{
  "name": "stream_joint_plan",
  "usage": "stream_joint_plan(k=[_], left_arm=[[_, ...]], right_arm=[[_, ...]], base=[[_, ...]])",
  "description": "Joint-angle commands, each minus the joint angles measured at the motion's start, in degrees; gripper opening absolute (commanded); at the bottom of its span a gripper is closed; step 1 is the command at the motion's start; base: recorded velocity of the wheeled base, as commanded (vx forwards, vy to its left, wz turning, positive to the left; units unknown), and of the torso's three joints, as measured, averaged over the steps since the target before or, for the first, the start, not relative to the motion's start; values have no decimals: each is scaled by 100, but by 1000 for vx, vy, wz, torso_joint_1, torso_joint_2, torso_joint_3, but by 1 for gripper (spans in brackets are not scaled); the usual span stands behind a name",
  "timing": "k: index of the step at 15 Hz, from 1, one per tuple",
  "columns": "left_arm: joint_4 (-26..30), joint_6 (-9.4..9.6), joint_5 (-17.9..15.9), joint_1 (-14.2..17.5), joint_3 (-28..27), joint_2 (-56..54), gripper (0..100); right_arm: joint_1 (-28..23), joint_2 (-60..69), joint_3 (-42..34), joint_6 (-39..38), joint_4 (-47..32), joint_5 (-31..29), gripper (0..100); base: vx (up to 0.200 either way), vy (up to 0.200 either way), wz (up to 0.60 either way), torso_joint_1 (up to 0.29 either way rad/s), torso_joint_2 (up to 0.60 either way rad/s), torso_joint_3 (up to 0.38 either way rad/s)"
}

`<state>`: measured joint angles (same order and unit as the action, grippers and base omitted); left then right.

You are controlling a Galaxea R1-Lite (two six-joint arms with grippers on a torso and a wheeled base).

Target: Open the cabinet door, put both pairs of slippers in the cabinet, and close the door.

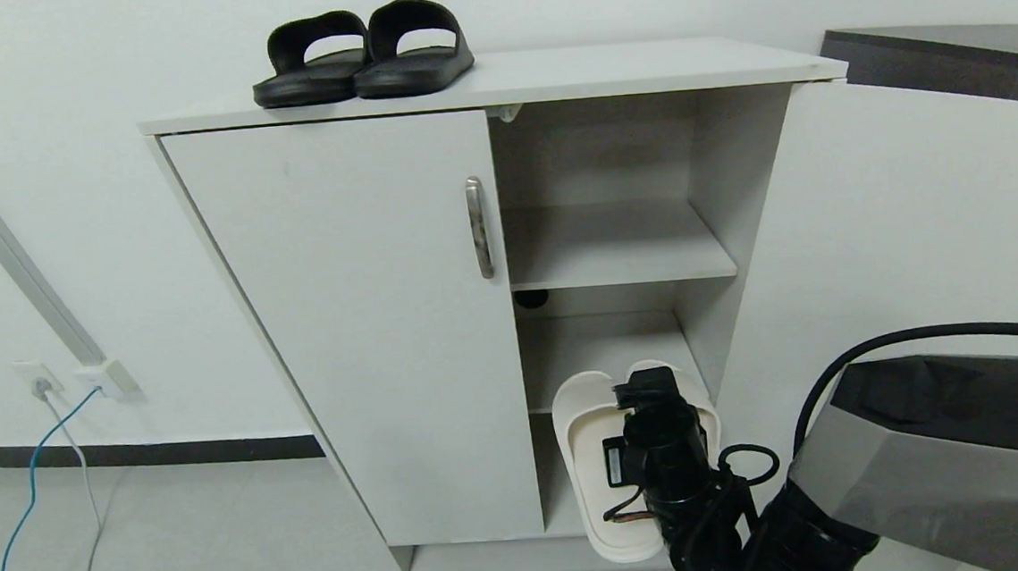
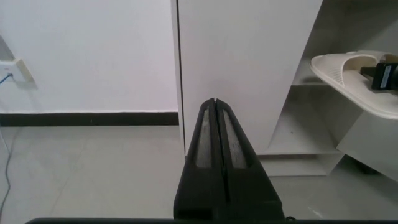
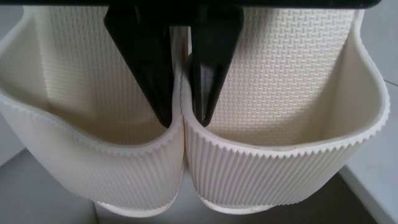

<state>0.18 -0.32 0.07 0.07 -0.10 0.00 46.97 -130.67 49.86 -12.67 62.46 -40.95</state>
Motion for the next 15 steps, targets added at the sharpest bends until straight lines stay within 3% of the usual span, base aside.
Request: stream_joint_plan(k=[1, 10, 15], left_arm=[[-1, -3, 1, 1, 1, 9, 0], [-1, 5, 1, 1, 10, 9, 0], [-1, -3, 1, 1, 10, 9, 0]], right_arm=[[-4, -55, 68, 1, 29, 8, 0], [-303, -530, 762, 247, 310, 34, 0], [-531, -837, 1474, 599, 451, 34, 0]], base=[[0, 0, 0, 7, 7, -188], [0, 0, 0, 3, 2, -193], [0, 0, 0, -3, 3, -34]])
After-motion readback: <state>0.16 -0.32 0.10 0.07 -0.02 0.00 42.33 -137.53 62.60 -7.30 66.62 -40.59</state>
